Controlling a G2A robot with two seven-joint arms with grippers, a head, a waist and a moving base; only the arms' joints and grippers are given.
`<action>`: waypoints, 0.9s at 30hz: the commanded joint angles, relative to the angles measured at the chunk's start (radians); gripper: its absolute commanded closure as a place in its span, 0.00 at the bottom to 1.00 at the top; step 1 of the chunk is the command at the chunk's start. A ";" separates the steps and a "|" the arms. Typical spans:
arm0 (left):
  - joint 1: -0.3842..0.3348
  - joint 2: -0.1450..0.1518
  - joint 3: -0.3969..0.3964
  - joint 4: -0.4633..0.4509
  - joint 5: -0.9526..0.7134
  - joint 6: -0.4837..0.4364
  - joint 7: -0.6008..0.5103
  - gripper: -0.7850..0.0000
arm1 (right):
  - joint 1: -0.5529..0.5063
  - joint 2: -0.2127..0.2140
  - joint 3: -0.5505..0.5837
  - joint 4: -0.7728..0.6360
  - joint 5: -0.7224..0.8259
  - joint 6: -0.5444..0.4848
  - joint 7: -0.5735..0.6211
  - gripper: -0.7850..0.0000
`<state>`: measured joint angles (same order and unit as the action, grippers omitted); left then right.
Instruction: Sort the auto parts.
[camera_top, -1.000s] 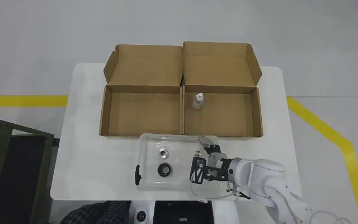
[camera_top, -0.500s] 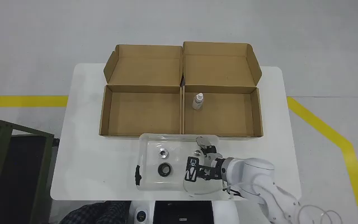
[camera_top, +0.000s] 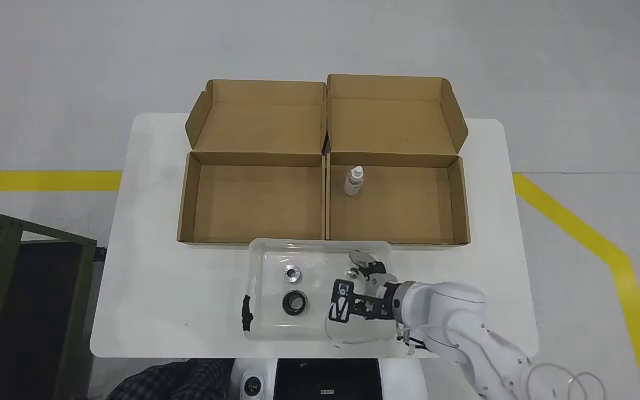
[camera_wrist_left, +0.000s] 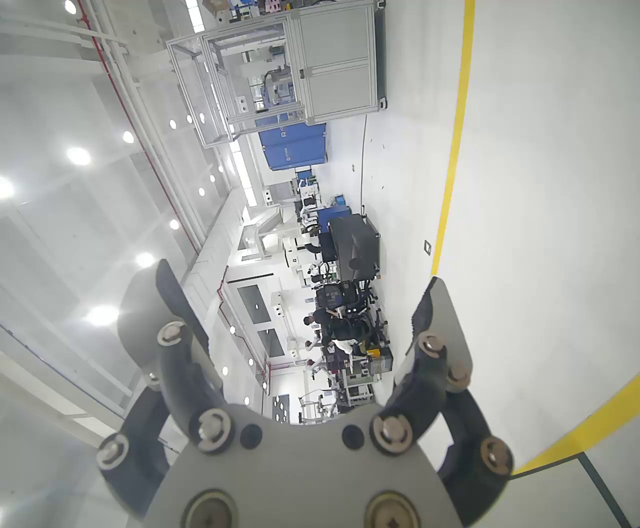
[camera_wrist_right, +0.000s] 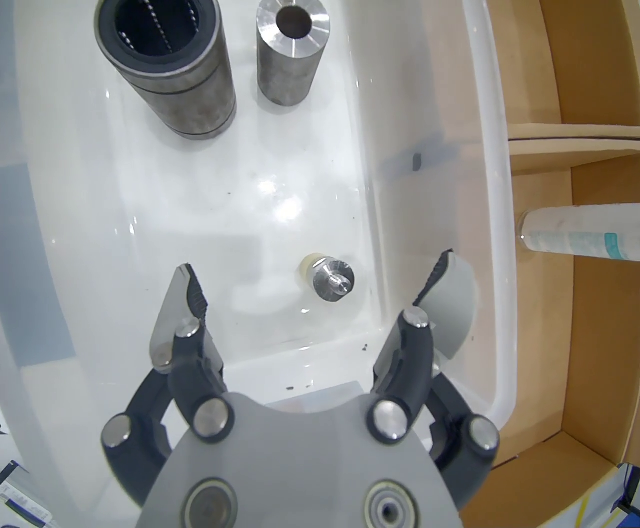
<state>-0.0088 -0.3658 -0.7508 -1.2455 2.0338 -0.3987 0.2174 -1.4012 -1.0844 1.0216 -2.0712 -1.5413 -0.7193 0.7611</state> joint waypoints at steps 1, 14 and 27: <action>0.000 0.000 0.000 0.000 0.000 0.000 0.000 0.00 | 0.009 -0.001 -0.006 0.012 0.001 0.003 0.003 0.16; 0.000 0.000 0.000 0.000 0.000 0.000 0.000 0.00 | 0.048 -0.008 -0.034 0.064 0.008 0.030 0.021 0.60; 0.000 0.000 0.000 0.000 0.000 0.000 0.000 0.00 | 0.045 -0.006 -0.031 0.039 0.026 0.028 -0.020 1.00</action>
<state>-0.0088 -0.3658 -0.7508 -1.2455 2.0338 -0.3987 0.2174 -1.3534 -1.0912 0.9888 -2.0279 -1.5225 -0.6862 0.7520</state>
